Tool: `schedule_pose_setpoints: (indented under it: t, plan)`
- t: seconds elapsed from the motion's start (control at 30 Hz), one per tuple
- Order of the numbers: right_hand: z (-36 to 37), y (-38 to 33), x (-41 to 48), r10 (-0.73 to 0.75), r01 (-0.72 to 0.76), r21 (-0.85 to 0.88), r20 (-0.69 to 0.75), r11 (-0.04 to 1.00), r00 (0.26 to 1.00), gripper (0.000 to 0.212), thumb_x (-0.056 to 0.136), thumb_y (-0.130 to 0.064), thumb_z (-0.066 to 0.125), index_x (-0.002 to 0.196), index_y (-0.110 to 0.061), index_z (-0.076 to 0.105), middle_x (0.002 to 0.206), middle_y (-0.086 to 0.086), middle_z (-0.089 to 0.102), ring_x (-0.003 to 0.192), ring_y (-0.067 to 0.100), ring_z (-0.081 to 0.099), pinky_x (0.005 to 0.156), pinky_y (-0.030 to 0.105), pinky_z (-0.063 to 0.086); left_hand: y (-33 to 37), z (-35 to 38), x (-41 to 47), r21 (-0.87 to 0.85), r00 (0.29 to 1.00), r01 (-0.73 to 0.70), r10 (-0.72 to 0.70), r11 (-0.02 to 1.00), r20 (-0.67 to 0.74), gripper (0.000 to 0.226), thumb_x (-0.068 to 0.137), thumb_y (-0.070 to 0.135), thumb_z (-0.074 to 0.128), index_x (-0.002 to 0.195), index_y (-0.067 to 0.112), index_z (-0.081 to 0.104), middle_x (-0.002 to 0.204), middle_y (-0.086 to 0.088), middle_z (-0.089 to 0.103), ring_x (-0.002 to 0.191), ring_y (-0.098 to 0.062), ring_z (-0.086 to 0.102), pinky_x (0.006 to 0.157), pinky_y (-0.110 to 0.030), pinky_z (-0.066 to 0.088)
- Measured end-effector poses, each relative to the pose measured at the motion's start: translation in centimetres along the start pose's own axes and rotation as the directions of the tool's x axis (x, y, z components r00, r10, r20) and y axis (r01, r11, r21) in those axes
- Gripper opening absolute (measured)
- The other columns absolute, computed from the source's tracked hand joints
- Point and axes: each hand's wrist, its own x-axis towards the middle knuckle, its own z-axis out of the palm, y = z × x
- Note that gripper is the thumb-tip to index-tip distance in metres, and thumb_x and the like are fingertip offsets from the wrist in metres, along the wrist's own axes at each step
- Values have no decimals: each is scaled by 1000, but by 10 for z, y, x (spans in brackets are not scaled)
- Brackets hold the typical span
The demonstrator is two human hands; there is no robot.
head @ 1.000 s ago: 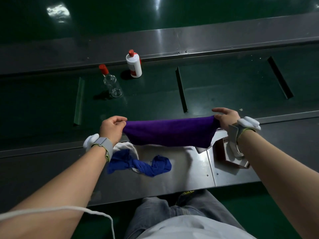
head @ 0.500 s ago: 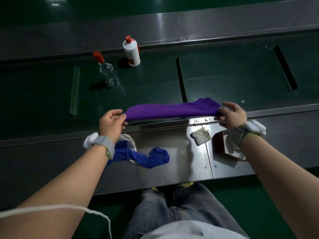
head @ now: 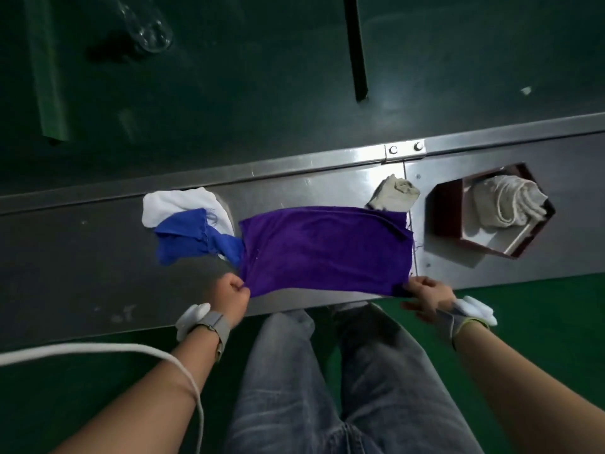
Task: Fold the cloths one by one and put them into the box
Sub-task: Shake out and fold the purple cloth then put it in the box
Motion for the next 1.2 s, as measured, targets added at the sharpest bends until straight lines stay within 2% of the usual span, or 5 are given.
schedule_pose_setpoints:
  t: [0.2, 0.7, 0.83, 1.03, 1.2]
  plan:
    - [2, -31, 15, -107, 106, -180, 3, 978, 994, 27, 81, -7, 72, 63, -10, 52, 57, 9, 51, 24, 4, 43, 26, 12, 29, 11, -3, 18, 106, 998, -29, 24, 994, 52, 18, 81, 30, 71, 81, 13, 65, 80, -2, 61, 75, -19, 55, 70, -24, 37]
    - [35, -59, 2, -678, 376, -707, -199, 599, 707, 53, 91, -37, 47, 141, -33, 30, 89, 18, 68, 77, 42, 63, 66, 41, 47, 1, 5, 24, 54, 987, 150, -153, 987, 52, 20, 82, 24, 66, 71, 8, 61, 64, -3, 56, 58, -18, 48, 50, -27, 31]
    - [45, -40, -2, -579, 423, -702, 19, 573, 815, 32, 91, -41, 46, 119, -28, 56, 98, 15, 71, 88, 38, 64, 71, 38, 49, -4, 3, 23, -47, 990, 140, -141, 989, -25, 19, 77, 26, 72, 82, 13, 58, 70, 2, 57, 61, -15, 53, 58, -29, 36]
    - [56, -18, 1, -477, 348, -516, -138, 783, 868, 43, 84, -40, 51, 126, -30, 50, 100, 7, 70, 92, 34, 64, 79, 35, 49, -3, 6, 9, -353, 955, 290, -247, 889, 162, 10, 77, 16, 70, 77, 12, 61, 63, -4, 64, 37, -6, 56, 38, -16, 33]
    - [55, -25, -7, -235, 226, 170, 33, 959, 971, 26, 88, -31, 58, 105, -11, 64, 59, 1, 71, 51, 19, 63, 52, 28, 51, 42, 10, -29, -410, 997, -74, 56, 909, -55, 16, 65, 21, 65, 80, 23, 60, 57, 4, 63, 43, -10, 56, 52, -27, 42]
